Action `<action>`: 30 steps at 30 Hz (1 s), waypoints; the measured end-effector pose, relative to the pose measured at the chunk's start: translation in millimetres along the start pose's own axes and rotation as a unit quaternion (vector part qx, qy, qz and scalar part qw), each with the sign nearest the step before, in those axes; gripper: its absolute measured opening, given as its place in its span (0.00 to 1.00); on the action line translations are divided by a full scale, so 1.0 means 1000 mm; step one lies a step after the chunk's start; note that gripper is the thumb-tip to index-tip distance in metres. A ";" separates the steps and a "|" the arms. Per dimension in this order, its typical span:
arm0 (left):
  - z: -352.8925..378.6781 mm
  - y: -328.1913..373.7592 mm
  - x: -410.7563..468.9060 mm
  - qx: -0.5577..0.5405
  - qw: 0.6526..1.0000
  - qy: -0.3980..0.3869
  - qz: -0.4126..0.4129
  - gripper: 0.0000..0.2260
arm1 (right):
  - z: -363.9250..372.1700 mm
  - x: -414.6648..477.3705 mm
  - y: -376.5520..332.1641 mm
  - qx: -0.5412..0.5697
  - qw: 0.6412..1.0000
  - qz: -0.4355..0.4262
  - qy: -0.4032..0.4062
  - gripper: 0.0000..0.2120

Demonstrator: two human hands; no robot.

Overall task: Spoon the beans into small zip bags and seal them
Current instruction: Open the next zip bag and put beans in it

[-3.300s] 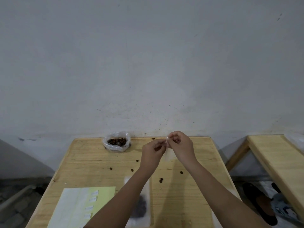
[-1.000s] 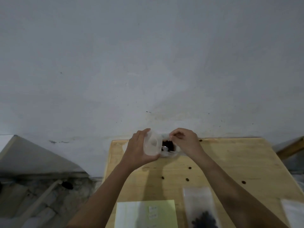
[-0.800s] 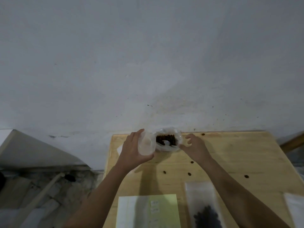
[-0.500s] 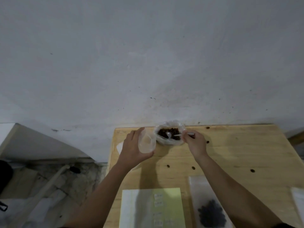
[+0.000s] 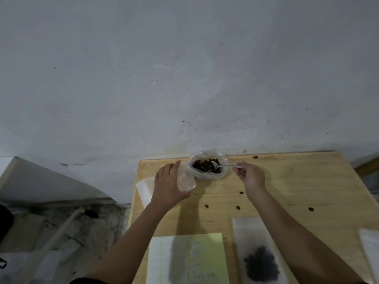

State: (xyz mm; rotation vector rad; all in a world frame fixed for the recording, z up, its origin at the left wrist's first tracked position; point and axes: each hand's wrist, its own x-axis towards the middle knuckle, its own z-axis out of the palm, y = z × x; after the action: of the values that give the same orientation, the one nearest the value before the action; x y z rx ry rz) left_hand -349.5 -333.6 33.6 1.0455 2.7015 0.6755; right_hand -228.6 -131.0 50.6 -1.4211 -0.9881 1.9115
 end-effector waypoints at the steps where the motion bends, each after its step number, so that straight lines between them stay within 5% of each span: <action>1: 0.002 0.004 0.002 0.002 1.000 -0.002 0.001 0.42 | -0.004 -0.002 -0.005 0.010 1.000 -0.005 -0.004 0.08; 9: 0.024 0.047 0.015 -0.011 0.999 -0.013 0.042 0.37 | -0.029 -0.025 -0.025 -0.073 0.983 -0.135 -0.103 0.12; 18: 0.022 0.054 0.010 -0.024 0.997 0.014 0.068 0.37 | -0.046 -0.032 -0.031 -0.183 0.925 -0.326 -0.065 0.10; 26: 0.011 0.017 -0.003 -0.004 0.996 0.054 0.071 0.38 | -0.007 -0.019 0.007 -0.392 0.827 -0.380 -0.136 0.10; 28: 0.007 0.006 -0.008 0.002 0.997 0.047 0.068 0.39 | 0.003 -0.017 0.018 -0.393 0.844 -0.346 -0.118 0.09; 30: 0.003 -0.003 -0.014 0.002 0.998 0.034 0.053 0.40 | 0.012 -0.018 0.026 -0.336 0.898 -0.266 -0.102 0.09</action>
State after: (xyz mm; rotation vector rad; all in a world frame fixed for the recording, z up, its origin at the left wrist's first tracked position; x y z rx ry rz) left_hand -340.3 -343.8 29.9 1.1963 2.7214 0.7366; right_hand -234.7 -163.3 41.0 -1.1000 -2.0397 1.3687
